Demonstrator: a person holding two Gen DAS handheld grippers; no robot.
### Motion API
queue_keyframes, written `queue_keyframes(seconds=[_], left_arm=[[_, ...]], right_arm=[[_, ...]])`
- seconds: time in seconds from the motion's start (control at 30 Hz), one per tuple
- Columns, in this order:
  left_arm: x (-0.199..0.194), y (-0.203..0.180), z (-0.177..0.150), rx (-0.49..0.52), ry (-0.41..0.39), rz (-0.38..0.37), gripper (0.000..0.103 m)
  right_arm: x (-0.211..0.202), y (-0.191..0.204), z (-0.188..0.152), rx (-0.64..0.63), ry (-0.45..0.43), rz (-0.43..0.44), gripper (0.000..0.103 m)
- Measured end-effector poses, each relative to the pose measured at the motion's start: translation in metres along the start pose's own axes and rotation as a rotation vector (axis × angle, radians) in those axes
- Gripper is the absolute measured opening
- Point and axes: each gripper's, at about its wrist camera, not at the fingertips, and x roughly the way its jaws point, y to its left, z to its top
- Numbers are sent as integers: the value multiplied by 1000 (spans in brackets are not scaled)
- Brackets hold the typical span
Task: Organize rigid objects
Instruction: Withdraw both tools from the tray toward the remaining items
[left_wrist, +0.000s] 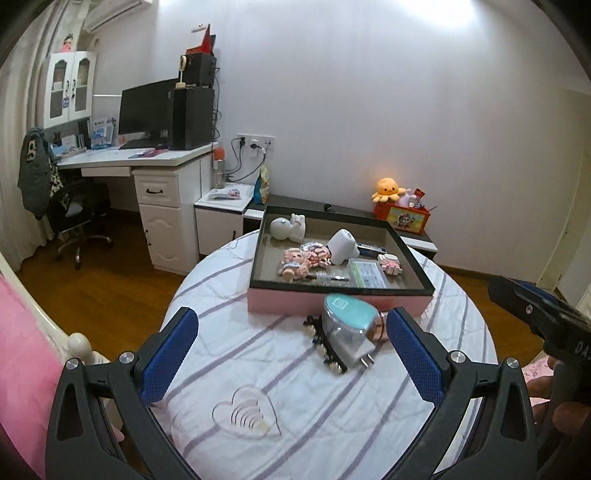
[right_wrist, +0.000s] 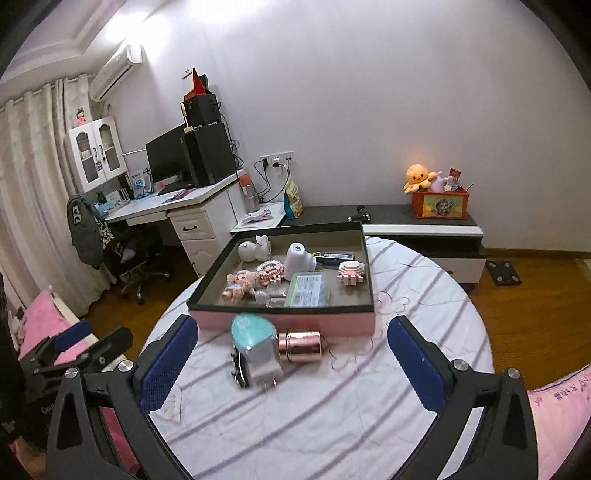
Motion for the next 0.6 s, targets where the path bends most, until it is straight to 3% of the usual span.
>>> queue_keyframes(seconds=[0.27, 0.6], left_arm=[[-20, 1, -24, 3, 17, 6, 103], [-24, -3, -30, 8, 17, 10, 103]], right_arm=[[-19, -4, -34, 6, 33, -7, 103], [-17, -10, -37, 20, 42, -15, 103]])
